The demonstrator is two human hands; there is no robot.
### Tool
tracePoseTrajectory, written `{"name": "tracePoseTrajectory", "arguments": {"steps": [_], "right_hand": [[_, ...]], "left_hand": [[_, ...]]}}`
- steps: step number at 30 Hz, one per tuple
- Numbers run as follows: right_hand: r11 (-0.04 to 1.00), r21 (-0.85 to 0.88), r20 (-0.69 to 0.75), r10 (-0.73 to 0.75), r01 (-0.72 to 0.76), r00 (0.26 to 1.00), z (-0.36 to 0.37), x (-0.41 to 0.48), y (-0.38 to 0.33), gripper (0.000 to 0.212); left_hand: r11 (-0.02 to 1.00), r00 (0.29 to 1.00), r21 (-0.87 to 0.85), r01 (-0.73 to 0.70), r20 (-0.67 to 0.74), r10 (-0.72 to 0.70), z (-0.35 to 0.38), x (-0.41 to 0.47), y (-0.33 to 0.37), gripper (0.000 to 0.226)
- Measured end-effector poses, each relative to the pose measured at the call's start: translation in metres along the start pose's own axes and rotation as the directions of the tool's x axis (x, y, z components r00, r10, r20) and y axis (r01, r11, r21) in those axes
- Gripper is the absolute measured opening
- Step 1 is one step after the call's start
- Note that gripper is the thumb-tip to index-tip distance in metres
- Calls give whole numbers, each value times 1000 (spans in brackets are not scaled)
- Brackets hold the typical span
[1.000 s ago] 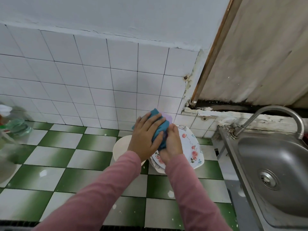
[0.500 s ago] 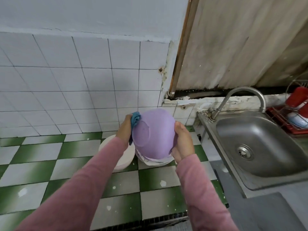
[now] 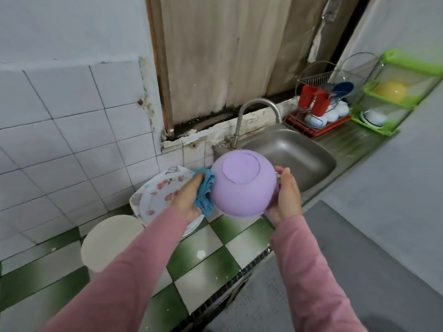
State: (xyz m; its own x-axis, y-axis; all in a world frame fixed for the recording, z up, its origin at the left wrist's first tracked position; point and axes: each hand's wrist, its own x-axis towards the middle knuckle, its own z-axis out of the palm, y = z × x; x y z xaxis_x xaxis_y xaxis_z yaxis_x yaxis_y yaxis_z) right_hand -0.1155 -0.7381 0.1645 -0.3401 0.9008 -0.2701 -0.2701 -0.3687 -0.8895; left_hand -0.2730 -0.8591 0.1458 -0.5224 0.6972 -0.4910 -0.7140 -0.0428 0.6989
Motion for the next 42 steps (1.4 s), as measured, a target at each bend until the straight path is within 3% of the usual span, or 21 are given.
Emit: {"name": "tracePoseTrajectory", "arguments": {"steps": [3,4,7,9,12,17,20,22,26,30,36,42], "right_hand": [[980,-176,-73,-107,92,992,-33,-14,-19,41],[949,-287,-72,-154,128,985,-47,-18,-25,56],[836,-514,-27,-239,192,971,-91,-14,-36,125],[793,-563,-13,-290,233,957,-116,-11,-43,146],[721,-611,8,-406,326,914,-154,-3,-52,141],[647,-681,2,-467,343,884,-219,22,-83,135],[619,-711,-19,-493,335,870,-261,46,-105,139],[626,-709,-52,-505,324,862,-288,64,-122,136],[628,-708,-83,-528,323,845,-342,102,-157,132],[634,-700,-100,-545,330,833,-391,135,-190,135],[648,-680,-121,-560,343,820,-436,189,-220,118],[743,-593,-183,-501,311,846,-463,273,-239,140]], "left_hand": [[999,998,28,33,49,-35,40,7,-22,22],[998,996,40,46,69,-48,54,9,-30,22],[993,987,77,93,124,-102,98,16,-51,30],[987,980,121,109,151,-126,128,17,-62,26],[973,966,200,115,206,-156,170,21,-82,27],[953,943,289,85,284,-171,243,35,-117,19],[951,937,309,24,324,-129,292,52,-141,32],[952,932,305,-4,346,-107,325,64,-159,34],[952,915,307,-14,387,-111,393,82,-197,15],[952,898,304,-23,426,-115,458,100,-226,17],[944,890,329,-12,434,-140,522,135,-251,20],[956,939,293,28,321,-126,571,209,-262,34]]}}
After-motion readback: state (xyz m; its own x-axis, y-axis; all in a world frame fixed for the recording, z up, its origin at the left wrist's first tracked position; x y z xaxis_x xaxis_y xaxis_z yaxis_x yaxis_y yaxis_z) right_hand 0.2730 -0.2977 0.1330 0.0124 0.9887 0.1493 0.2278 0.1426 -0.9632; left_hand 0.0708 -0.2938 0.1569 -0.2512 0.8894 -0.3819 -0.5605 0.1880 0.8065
